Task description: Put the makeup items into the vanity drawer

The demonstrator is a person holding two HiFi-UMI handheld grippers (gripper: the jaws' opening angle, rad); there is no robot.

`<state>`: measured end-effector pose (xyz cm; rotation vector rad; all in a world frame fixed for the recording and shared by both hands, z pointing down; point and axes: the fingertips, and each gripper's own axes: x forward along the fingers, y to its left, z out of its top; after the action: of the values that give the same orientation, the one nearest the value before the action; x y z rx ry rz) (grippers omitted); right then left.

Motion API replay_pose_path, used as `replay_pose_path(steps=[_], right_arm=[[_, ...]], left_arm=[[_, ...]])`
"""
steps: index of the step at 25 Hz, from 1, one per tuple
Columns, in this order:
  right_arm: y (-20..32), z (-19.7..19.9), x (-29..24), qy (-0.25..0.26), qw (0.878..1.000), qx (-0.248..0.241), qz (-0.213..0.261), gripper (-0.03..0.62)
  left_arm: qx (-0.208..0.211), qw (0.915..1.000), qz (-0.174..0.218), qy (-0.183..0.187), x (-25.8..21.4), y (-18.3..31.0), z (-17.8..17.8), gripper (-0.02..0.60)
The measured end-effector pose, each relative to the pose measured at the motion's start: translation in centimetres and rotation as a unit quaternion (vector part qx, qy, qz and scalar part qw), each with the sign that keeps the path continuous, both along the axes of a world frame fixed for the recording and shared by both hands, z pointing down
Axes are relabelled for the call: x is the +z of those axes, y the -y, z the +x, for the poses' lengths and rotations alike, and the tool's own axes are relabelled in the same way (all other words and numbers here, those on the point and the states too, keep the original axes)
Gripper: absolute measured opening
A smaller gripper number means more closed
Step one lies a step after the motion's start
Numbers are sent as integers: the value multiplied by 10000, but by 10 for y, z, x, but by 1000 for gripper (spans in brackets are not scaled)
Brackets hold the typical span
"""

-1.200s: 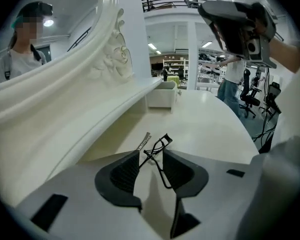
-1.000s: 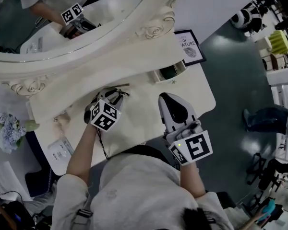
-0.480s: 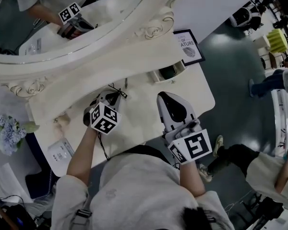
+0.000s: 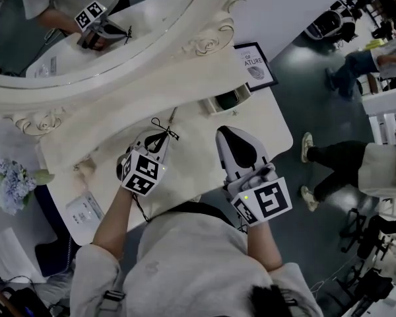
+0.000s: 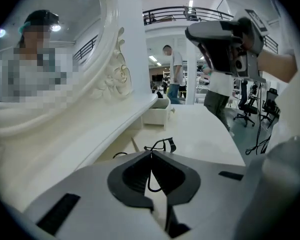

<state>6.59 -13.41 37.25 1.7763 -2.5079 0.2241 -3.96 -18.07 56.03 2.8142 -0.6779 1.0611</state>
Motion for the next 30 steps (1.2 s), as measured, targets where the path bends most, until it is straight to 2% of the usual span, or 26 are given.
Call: replay_pose_path(steps=[6, 12, 17, 20, 24, 30], right_arm=[[-5, 7, -5, 10, 9999, 118, 78, 28], [-10, 12, -9, -14, 9995, 276, 143, 28], [-12, 15, -13, -64, 9990, 399, 198, 28], [-12, 19, -14, -67, 9986, 470, 239, 28], [-12, 26, -15, 1, 9983, 507, 282, 28], [1, 43, -18, 110, 9989, 275, 351, 28]], left_arm=[[-16, 9972, 70, -749, -38, -12, 14, 20], [102, 9917, 284, -1251, -70, -16, 27, 20], [294, 9886, 371, -1431, -77, -23, 35, 20], [286, 9870, 325, -1550, -79, -22, 39, 20], [270, 9856, 509, -1591, -85, -20, 44, 20], [-111, 9830, 434, -1779, -96, -10, 55, 20]])
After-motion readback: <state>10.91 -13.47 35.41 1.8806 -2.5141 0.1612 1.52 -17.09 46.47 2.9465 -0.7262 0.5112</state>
